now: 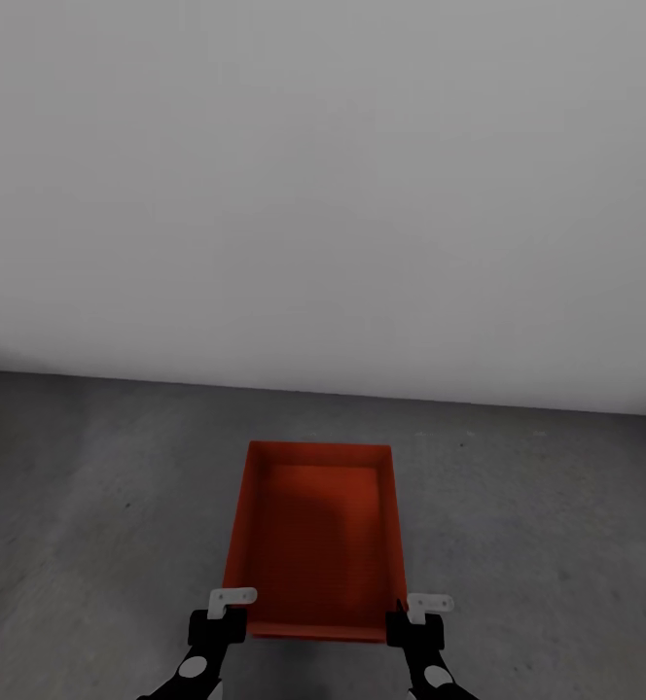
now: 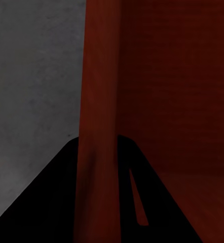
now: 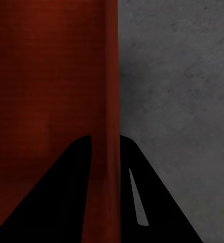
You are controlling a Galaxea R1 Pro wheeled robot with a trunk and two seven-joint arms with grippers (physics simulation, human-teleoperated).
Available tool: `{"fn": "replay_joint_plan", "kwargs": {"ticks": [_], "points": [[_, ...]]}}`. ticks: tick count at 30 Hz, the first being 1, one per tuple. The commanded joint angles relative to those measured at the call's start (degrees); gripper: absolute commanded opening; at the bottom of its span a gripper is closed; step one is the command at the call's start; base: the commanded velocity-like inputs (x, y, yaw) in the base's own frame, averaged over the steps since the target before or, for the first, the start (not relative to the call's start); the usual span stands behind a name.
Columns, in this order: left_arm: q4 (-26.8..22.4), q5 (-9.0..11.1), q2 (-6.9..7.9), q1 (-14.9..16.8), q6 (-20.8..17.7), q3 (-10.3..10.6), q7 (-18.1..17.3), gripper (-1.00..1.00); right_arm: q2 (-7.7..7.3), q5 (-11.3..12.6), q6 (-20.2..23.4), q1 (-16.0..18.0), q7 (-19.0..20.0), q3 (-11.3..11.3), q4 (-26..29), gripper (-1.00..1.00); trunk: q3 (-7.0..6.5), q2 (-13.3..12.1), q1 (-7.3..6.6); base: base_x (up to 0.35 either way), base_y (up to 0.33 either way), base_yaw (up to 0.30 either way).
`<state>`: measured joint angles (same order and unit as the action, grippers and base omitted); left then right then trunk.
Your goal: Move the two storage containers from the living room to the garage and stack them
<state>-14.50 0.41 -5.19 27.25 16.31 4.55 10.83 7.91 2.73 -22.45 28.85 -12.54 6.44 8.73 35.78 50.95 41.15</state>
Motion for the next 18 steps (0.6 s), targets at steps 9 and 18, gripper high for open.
{"fn": "replay_joint_plan", "kwargs": {"ticks": [9,18], "points": [[0.17,0.38,0.04,0.00,0.13,0.11,0.69,-1.00,0.00,-1.07,-0.66,0.07,0.67,-0.93,3.75,-1.00,1.67,3.66,1.99,0.000,0.000,0.000],[0.17,0.38,0.05,0.00,0.21,0.11,0.69,-1.00,0.00,-1.07,-0.66,0.06,0.67,-0.94,3.75,-1.00,3.29,7.27,3.96,0.000,0.000,0.000]]}}
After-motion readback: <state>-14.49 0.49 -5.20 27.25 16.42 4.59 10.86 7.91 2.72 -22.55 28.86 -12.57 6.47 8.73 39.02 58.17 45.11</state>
